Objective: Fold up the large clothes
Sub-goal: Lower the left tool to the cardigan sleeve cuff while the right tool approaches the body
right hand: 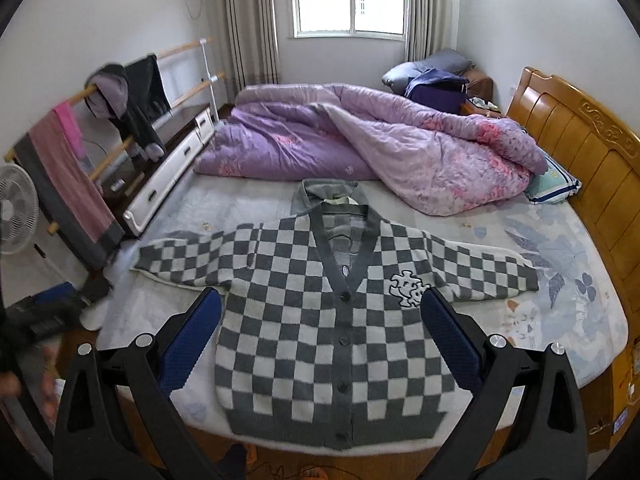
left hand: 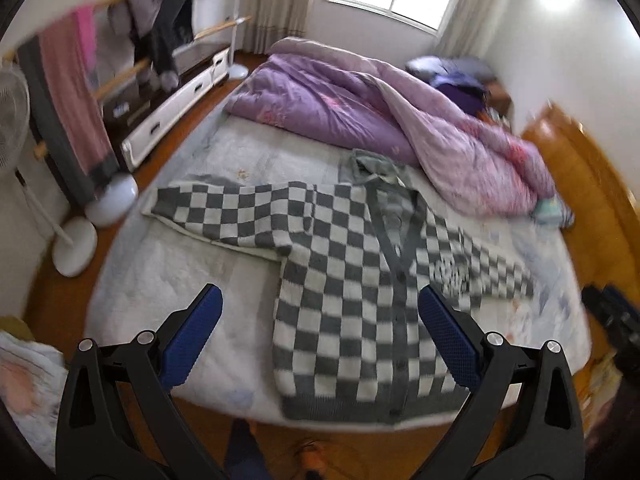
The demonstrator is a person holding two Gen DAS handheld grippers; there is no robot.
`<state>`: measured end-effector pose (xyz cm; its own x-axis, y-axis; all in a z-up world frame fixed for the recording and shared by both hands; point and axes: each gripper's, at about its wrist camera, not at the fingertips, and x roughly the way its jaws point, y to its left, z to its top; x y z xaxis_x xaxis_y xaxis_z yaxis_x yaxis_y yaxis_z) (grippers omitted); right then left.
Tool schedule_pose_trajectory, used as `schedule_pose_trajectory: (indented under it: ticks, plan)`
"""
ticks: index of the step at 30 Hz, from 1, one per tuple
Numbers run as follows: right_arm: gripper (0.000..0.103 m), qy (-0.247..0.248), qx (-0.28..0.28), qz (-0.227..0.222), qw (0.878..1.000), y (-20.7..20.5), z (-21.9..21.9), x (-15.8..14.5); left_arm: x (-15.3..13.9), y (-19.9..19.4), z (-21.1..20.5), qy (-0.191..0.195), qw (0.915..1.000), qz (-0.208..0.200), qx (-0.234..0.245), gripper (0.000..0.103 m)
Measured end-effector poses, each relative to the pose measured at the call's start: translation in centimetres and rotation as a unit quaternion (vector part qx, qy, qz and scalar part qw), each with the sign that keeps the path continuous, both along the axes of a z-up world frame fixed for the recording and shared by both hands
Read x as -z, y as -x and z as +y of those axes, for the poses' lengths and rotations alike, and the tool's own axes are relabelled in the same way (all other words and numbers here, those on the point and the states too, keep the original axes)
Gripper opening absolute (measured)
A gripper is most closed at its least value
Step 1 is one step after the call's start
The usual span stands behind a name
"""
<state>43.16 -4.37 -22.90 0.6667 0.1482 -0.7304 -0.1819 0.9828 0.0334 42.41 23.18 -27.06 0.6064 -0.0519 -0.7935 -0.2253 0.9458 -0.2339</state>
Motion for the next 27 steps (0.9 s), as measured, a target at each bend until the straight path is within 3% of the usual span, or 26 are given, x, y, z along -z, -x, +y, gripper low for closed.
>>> schedule_pose_trajectory:
  ticks: [4,8,10,12,15,17,19,23,27]
  plan:
    - [0.096,0.029,0.012,0.014,0.999,-5.3,4.3,4.1,5.2,-4.7,9.3,0.067,0.9962,0.025,-0.049,0.098]
    - [0.093,0.035,0.016,0.037,0.999,-10.9,8.4,8.9,11.9,-9.9,20.7,0.123,0.9820,0.057,-0.131,0.098]
    - [0.081,0.026,0.016,0.063,0.998,-13.6,10.3,11.3,14.4,-11.5,25.0,0.138,0.9757,0.059,-0.160,0.098]
    - [0.060,0.023,0.018,0.080,0.996,-15.7,12.0,13.4,17.1,-13.3,28.5,0.118,0.9743,0.068,-0.180,0.098]
    - [0.040,0.015,0.013,0.119,0.993,-18.9,14.4,17.4,20.5,-15.2,32.0,0.108,0.9715,0.081,-0.195,0.097]
    - [0.038,-0.001,0.010,0.140,0.990,-20.1,15.4,19.5,22.5,-16.3,33.4,0.095,0.9719,0.083,-0.199,0.095]
    - [0.037,-0.007,0.000,0.156,0.988,-21.2,16.6,21.8,25.3,-17.7,35.1,0.101,0.9700,0.085,-0.204,0.078]
    - [0.037,-0.016,-0.018,0.178,0.984,-23.0,18.3,26.0,30.3,-19.3,37.3,0.114,0.9632,0.098,-0.223,0.073]
    - [0.037,-0.021,-0.036,0.203,0.978,-24.6,19.4,29.9,34.0,-20.3,38.9,0.133,0.9561,0.097,-0.242,0.060]
